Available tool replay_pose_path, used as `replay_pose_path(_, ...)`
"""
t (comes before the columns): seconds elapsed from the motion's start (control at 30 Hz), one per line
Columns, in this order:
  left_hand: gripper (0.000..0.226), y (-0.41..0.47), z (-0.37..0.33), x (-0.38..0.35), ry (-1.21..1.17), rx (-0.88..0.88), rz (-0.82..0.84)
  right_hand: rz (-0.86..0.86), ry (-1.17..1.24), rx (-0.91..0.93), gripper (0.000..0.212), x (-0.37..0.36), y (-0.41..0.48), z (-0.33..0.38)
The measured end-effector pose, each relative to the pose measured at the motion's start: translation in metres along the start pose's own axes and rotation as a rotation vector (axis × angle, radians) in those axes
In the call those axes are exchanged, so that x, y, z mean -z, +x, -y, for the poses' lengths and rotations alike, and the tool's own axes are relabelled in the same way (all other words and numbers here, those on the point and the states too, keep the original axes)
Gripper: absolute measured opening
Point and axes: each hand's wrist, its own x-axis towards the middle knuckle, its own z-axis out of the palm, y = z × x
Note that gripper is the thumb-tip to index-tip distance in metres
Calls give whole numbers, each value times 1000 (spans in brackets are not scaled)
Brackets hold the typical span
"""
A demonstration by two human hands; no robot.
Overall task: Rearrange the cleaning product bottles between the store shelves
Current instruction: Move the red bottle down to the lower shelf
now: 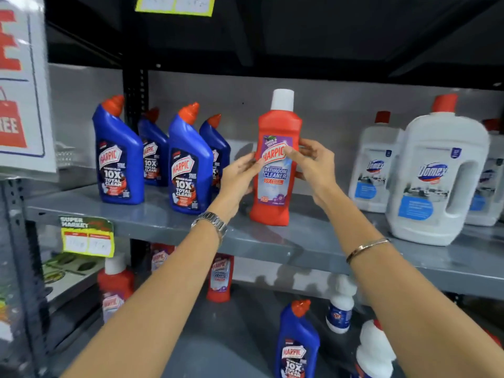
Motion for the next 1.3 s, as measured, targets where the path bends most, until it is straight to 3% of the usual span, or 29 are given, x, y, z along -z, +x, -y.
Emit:
replay_pose_path(0.1,34,-1,-1,-1,-6,-28,-80,-13,39,-4,35,0,-4,1)
replay_pose_path(0.3,37,-16,-9,10,21,-104,-81,34,32,40,28,-5,-20,14)
replay_pose_path(0.47,41,-44,-28,36,11,-196,-144,76,111,97,31,-18,-46,38)
replay_pose_path(0.67,27,-85,-36,87,29,-307,-122,162,218,113,13,-46,-98,51)
replay_pose_path(0.9,29,-132,16,144,105,-217,-130,217,193,28,27,-77,-162,2)
replay_pose_path(1.1,31,-175,109,175,79,-3,-123,273,92,-59,29,-89,-214,-83)
replay_pose_path(1.3,39,-192,197,179,236,116,-140,285,-76,-125,31,-87,-243,-167)
